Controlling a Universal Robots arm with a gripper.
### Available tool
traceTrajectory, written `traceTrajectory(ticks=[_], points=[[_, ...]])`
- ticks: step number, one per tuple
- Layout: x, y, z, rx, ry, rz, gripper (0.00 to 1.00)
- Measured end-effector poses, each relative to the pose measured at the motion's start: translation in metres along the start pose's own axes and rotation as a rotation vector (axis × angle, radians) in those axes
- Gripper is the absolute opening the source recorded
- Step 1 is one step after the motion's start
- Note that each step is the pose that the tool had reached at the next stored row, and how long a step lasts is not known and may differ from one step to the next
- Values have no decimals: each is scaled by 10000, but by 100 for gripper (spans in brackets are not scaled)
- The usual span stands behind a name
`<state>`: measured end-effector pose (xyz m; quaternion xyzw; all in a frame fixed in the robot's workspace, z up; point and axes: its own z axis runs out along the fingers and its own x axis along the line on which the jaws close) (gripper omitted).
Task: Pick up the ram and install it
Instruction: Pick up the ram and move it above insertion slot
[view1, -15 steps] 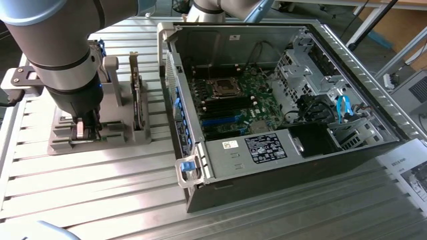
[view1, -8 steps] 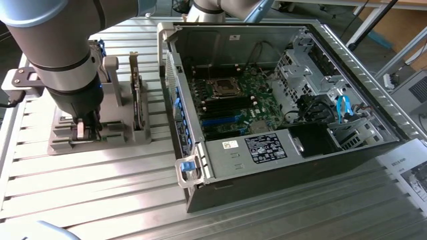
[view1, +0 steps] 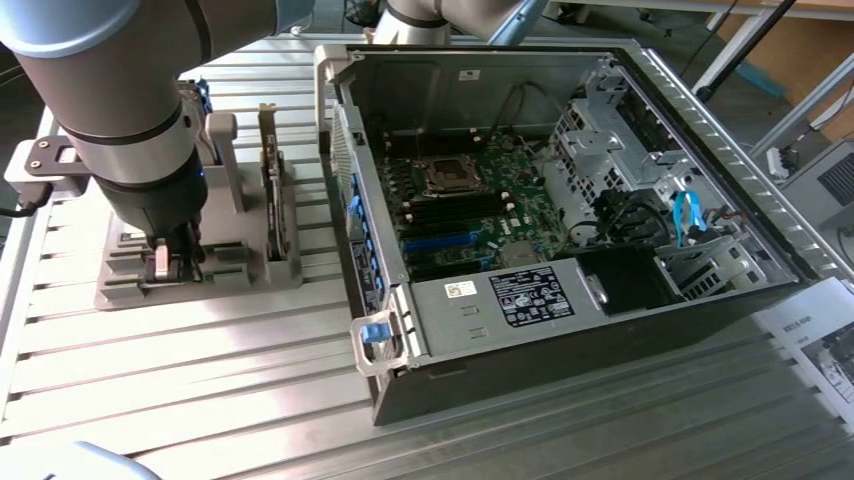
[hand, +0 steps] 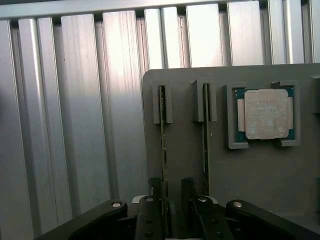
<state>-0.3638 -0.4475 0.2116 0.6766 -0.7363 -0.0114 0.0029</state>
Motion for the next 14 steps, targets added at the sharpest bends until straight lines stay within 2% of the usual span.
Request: traceTrajectory(ticks=[3, 4, 14], points=[[0, 0, 0, 0, 0, 0, 29], [0, 0, 0, 0, 0, 0, 22], [19, -2, 0, 1, -1, 1, 22]])
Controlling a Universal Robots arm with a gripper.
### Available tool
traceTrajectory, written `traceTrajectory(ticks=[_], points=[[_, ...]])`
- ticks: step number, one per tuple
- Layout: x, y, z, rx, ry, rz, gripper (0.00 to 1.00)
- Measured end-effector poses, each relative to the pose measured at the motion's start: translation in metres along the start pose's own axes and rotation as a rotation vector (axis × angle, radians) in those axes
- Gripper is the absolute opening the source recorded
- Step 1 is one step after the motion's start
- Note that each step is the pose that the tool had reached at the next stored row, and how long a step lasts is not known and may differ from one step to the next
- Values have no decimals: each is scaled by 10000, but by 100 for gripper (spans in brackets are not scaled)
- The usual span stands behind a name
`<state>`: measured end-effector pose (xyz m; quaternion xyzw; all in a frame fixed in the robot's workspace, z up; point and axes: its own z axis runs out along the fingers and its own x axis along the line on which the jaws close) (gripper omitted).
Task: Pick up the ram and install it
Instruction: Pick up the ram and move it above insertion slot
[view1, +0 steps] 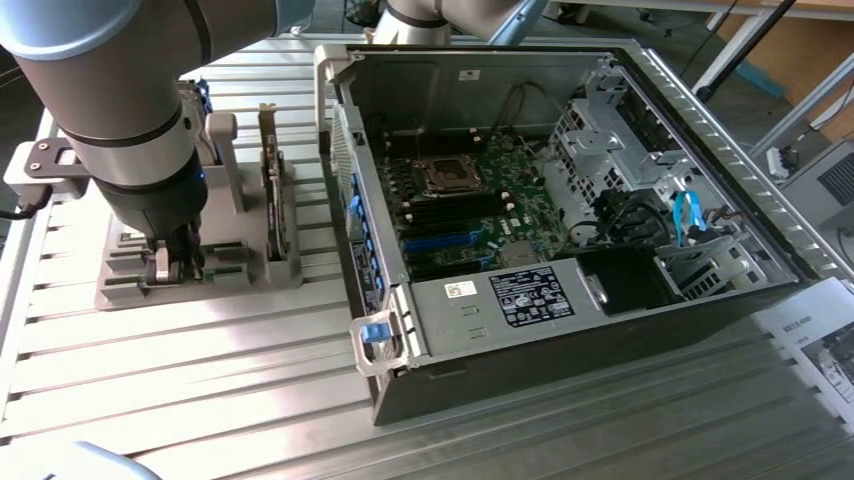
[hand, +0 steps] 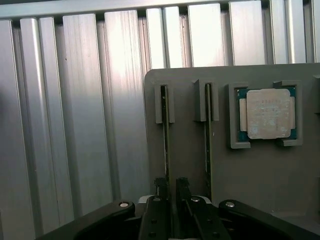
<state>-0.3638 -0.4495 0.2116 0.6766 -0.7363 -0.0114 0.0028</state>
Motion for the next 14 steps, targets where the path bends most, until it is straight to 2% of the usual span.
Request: traceTrajectory(ticks=[14], points=[[1, 0, 0, -4, 7, -325, 22]])
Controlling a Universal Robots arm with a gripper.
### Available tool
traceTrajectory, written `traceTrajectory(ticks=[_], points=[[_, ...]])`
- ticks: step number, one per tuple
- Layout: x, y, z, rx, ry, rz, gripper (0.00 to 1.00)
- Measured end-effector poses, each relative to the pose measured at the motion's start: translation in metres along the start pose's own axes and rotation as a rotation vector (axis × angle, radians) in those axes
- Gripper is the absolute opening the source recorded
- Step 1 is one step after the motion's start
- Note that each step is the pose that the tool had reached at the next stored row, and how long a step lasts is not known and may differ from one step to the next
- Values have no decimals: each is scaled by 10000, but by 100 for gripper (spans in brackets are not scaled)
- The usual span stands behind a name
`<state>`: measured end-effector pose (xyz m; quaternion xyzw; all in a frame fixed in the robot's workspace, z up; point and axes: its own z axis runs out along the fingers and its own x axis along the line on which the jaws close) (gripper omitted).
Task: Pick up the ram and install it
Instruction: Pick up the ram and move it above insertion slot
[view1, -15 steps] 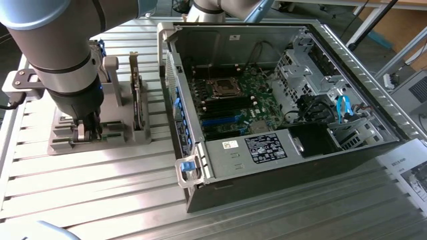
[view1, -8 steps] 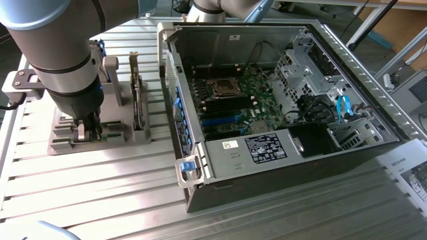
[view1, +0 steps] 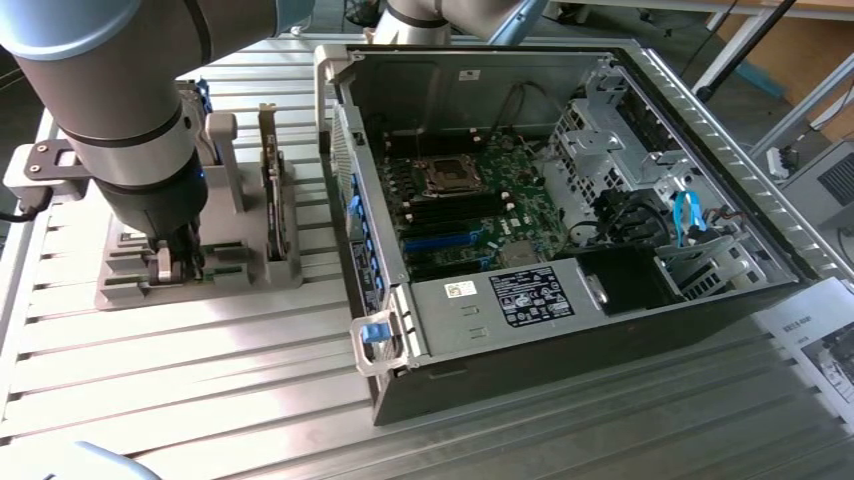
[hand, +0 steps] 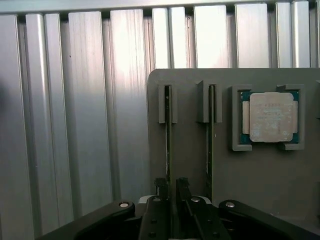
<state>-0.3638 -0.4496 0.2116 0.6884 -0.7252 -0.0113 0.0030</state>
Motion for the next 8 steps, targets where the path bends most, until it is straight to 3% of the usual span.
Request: traceTrajectory(ticks=[8], points=[[-2, -31, 0, 1, 0, -8, 22]])
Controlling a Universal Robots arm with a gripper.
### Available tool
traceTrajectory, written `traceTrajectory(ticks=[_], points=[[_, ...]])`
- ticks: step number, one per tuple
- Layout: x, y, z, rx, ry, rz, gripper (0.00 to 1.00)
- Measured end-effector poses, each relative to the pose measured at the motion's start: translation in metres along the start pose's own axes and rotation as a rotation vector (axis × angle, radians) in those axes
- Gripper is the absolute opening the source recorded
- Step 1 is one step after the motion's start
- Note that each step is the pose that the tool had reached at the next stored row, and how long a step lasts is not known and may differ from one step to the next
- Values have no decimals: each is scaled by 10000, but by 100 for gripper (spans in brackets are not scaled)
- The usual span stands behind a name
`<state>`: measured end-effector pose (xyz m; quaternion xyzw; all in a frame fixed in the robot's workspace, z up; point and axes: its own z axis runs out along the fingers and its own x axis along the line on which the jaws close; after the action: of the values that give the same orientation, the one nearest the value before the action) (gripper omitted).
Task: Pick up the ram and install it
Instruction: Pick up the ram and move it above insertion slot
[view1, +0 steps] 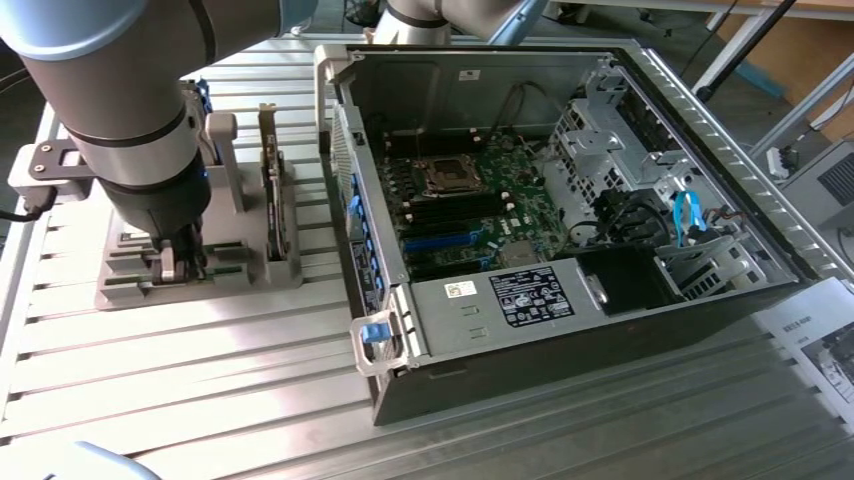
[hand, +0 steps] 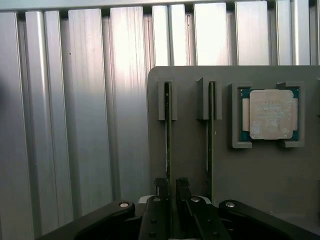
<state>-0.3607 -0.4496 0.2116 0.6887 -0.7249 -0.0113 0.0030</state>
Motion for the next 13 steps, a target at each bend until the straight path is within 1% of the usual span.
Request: traceTrajectory(ticks=[13], points=[[-1, -4, -5, 0, 0, 0, 22]])
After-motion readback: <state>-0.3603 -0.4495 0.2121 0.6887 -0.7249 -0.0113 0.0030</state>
